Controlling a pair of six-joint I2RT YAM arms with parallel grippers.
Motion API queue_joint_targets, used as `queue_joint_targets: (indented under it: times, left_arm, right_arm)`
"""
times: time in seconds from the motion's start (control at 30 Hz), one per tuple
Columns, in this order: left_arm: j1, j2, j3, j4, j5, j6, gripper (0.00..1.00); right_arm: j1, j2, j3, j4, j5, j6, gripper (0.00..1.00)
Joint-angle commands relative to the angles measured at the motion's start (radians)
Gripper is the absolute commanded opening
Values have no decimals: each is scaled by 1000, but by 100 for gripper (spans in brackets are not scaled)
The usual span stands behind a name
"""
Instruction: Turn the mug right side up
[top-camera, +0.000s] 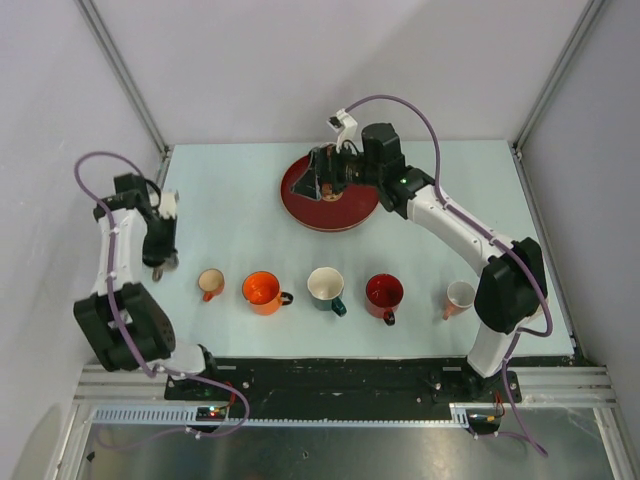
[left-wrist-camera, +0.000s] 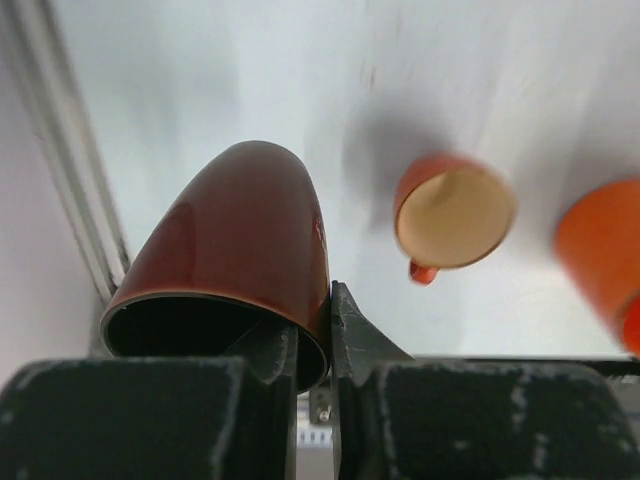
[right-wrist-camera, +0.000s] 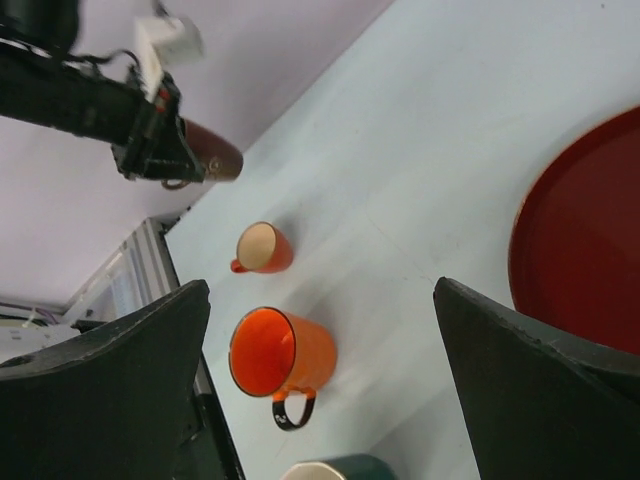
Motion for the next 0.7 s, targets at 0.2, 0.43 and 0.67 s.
queue_joint_targets:
  times: [0.2, 0.43, 0.67]
  left_arm:
    - [91, 131, -231, 106, -147, 186, 0]
    - [94, 159, -301, 183, -124, 204, 2]
    - [92, 85, -301, 184, -119, 218, 48]
  right_arm:
    - [-4, -19, 20, -44, 33, -82, 99]
    - [-33, 34, 104, -190, 250, -131, 99]
    - [-70, 289, 494, -480, 550, -265, 99]
